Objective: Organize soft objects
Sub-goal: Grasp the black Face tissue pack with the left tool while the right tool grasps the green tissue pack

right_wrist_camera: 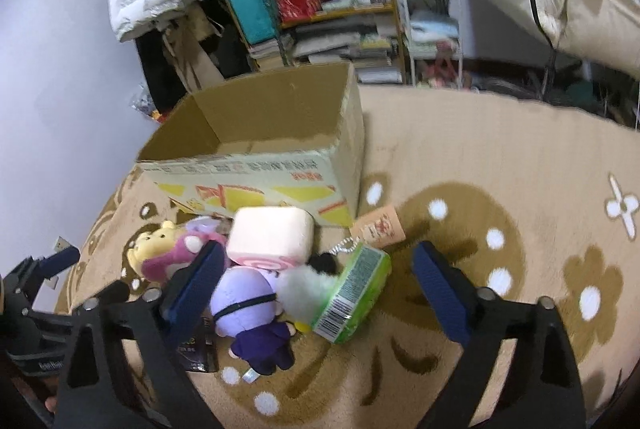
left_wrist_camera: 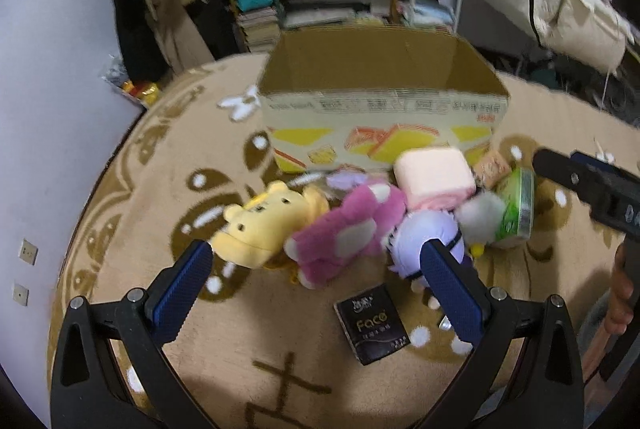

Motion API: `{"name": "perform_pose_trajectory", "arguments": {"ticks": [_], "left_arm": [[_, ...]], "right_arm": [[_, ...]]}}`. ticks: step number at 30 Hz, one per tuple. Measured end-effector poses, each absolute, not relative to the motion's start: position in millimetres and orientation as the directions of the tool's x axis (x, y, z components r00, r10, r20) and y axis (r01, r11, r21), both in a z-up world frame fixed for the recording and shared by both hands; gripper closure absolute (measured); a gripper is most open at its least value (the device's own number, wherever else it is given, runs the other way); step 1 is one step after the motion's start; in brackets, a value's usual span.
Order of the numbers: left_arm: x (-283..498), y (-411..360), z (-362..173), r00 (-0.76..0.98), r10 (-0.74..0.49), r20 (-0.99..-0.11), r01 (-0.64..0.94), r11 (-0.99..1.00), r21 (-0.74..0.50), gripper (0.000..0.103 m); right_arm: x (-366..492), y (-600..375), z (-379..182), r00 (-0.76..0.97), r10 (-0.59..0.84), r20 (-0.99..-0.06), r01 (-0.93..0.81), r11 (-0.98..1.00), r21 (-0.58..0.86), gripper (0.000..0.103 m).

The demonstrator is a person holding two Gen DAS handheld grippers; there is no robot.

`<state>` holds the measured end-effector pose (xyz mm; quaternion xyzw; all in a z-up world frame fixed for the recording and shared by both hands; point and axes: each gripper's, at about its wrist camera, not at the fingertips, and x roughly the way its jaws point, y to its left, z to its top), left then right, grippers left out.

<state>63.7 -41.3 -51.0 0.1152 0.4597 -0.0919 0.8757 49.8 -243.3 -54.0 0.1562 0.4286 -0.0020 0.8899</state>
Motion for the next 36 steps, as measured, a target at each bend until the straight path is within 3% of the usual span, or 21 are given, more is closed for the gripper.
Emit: {"name": "perform_pose_trajectory", "arguments": {"ticks": [5, 19, 29, 33, 36], "left_arm": [[75, -53, -70, 0.488, -0.043, -0.872, 0.302, 0.945, 0.122, 0.001], [94, -57, -126, 0.293, 0.050, -0.955, 0.328, 0.933, 0.150, 0.001], [93, -67, -156, 0.173, 0.108, -0.979, 0.372, 0.913, 0.167, 0.001], [90, -69, -171, 0.120, 0.138, -0.983, 0.391, 0.904, 0.175, 0.001], [89, -66, -170, 0.095, 0.102, -0.990, 0.374, 0.918, 0.130, 0.012]], "right_arm": [[60, -249, -71, 0.572, 0.163, -0.804, 0.159, 0.939, 0.304, 0.020], [69, -265, -114, 0.444, 0.214, -0.870, 0.277, 0.891, 0.360, 0.023], [70, -267, -121, 0.407, 0.240, -0.881, 0.296, 0.878, 0.376, 0.050], [68, -271, -120, 0.408, 0.228, -0.884, 0.312, 0.875, 0.369, 0.051], [68, -275, -121, 0.411, 0.248, -0.877, 0.318, 0.863, 0.393, 0.061]]}}
